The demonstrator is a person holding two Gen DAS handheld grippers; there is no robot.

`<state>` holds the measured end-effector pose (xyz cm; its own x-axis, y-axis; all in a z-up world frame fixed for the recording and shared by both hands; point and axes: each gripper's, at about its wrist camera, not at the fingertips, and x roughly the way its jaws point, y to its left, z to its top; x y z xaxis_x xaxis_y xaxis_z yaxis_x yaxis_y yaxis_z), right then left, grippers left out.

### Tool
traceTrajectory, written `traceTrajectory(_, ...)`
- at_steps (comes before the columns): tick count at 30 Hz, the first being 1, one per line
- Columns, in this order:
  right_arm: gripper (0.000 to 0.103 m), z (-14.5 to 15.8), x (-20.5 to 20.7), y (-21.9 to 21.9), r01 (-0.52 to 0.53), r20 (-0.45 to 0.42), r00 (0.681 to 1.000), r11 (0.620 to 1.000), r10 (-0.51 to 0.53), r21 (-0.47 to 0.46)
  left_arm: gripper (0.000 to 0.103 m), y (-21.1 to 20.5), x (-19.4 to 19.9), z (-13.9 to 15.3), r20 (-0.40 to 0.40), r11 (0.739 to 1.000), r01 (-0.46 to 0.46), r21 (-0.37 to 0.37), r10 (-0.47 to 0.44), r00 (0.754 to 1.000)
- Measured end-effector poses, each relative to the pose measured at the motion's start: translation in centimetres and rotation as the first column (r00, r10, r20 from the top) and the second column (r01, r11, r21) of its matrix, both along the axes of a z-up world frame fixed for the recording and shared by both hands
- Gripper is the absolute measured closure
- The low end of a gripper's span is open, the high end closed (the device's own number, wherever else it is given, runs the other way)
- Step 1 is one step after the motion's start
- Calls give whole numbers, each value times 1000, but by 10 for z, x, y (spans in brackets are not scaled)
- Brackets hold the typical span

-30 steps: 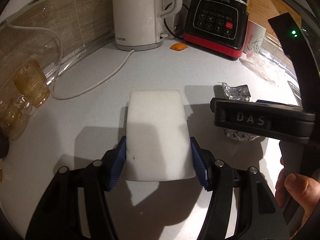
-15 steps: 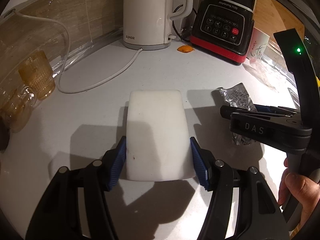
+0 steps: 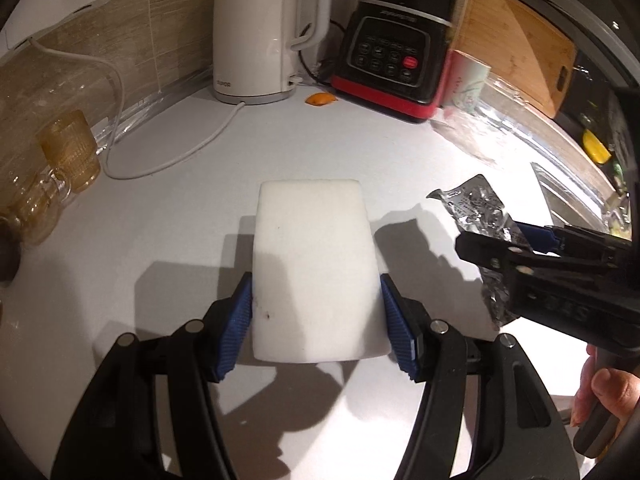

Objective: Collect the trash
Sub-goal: 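Grasp the white sponge with the left tool while the right tool grasps the foil blister pack, then carry sponge and foil pack over the green basket and open both tools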

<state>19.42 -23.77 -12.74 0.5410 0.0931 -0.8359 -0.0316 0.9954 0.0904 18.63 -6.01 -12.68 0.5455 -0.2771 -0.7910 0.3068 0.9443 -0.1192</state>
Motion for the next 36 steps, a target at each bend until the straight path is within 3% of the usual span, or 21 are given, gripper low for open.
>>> traceTrajectory(5, 49, 35, -84, -30, -1, 31, 1000, 1000, 1, -2, 44, -25, -53, 25, -10, 998, 55, -25, -55, 998)
traceTrajectory(10, 49, 47, -167, -60, 9, 31, 999, 999, -11, 47, 44, -62, -118, 40, -16, 994, 111, -15, -111, 994)
traceTrajectory(14, 49, 48, -226, -80, 1, 36, 999, 997, -4, 74, 44, -90, -176, 40, -18, 992, 130, -4, -130, 991)
traceTrajectory(20, 49, 49, -304, -113, 9, 57, 998, 992, -16, 127, 44, -122, -247, 27, -82, 991, 134, -10, -135, 988)
traceTrajectory(25, 49, 45, -341, -130, -3, 51, 999, 991, -3, 136, 44, -143, -290, 11, -104, 991, 134, 12, -132, 986)
traceTrajectory(32, 49, 41, -365, -138, -27, 48, 999, 990, 21, 135, 43, -155, -313, -9, -148, 994, 110, 17, -106, 983)
traceTrajectory(36, 49, 38, -369, -139, -41, 45, 998, 989, 35, 140, 32, -154, -317, -16, -173, 996, 88, 26, -82, 981)
